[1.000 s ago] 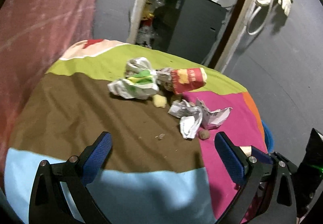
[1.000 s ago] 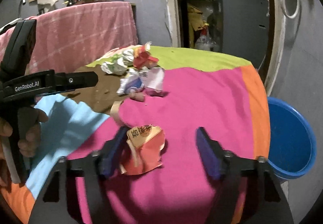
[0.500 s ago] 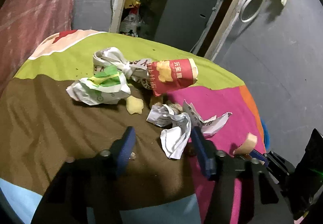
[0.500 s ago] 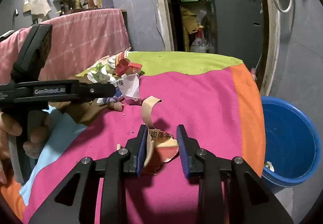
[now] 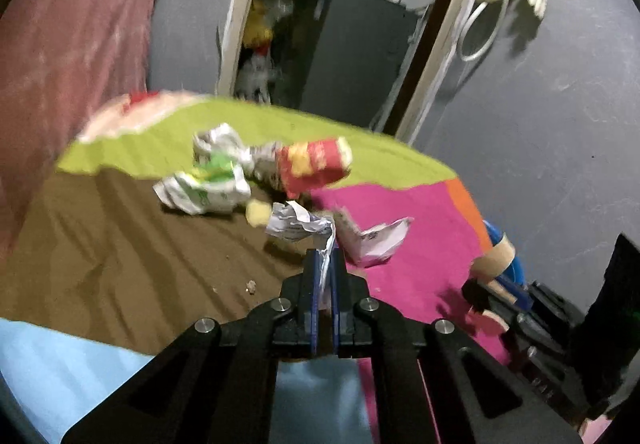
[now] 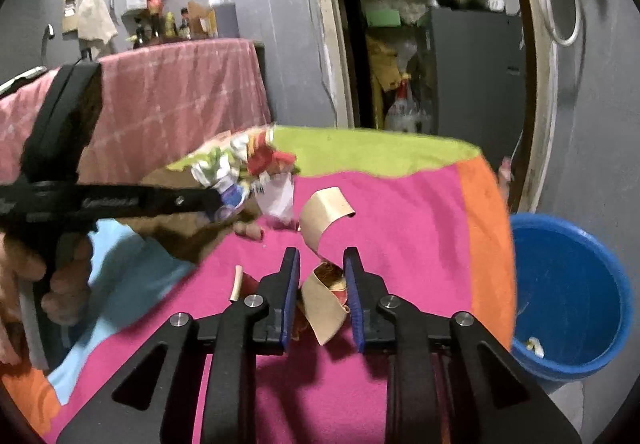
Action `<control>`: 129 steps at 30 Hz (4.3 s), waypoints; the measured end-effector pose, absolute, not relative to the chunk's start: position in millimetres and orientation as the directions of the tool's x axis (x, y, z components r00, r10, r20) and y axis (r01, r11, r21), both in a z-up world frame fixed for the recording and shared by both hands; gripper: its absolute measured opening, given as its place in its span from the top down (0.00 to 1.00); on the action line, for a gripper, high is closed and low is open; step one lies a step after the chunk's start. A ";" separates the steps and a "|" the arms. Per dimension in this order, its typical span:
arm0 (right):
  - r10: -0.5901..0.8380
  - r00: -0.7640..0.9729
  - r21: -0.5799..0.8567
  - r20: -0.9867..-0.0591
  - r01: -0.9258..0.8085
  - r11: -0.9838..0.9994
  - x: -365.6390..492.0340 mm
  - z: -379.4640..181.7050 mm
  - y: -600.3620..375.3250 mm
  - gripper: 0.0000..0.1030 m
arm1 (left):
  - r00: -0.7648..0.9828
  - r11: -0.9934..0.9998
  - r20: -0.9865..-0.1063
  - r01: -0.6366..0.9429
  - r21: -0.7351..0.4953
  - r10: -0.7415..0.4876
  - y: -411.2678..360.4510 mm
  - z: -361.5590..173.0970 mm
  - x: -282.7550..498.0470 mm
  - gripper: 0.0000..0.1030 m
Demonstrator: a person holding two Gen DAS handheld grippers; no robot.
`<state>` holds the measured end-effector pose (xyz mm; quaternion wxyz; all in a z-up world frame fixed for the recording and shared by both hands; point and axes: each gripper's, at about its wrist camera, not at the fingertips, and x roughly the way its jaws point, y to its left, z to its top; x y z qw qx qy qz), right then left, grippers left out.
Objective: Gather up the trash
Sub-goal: 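Carry both papers over the blue bucket and open both tools, then move both open tools back over the remaining wrappers on the bed, then grasp the white-green bag with the left tool while the right tool grasps the white paper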
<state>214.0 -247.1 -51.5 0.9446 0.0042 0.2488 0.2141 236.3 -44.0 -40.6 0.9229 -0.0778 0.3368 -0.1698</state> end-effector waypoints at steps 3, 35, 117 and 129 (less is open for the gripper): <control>0.397 0.825 0.091 -0.403 -0.395 0.914 204.0 -33.4 -253.9 0.81 | 0.777 0.933 -0.518 0.281 -0.226 -0.359 -55.7 -23.5 217.1 0.97; 0.014 0.996 -0.014 -0.093 -0.016 1.000 212.1 33.7 -434.7 0.78 | 0.848 0.874 -0.213 0.466 -0.139 -0.486 -282.5 6.2 247.4 0.97; 0.370 0.853 0.076 -0.367 -0.369 0.926 272.4 0.2 -205.3 0.00 | 0.810 0.984 -0.567 0.060 -0.170 -0.148 42.2 -43.1 259.3 0.02; 0.414 0.718 0.130 -0.560 -0.418 0.899 304.5 -42.3 -193.3 0.25 | 0.724 0.956 -0.641 0.091 -0.279 -0.256 41.2 -64.3 302.8 0.05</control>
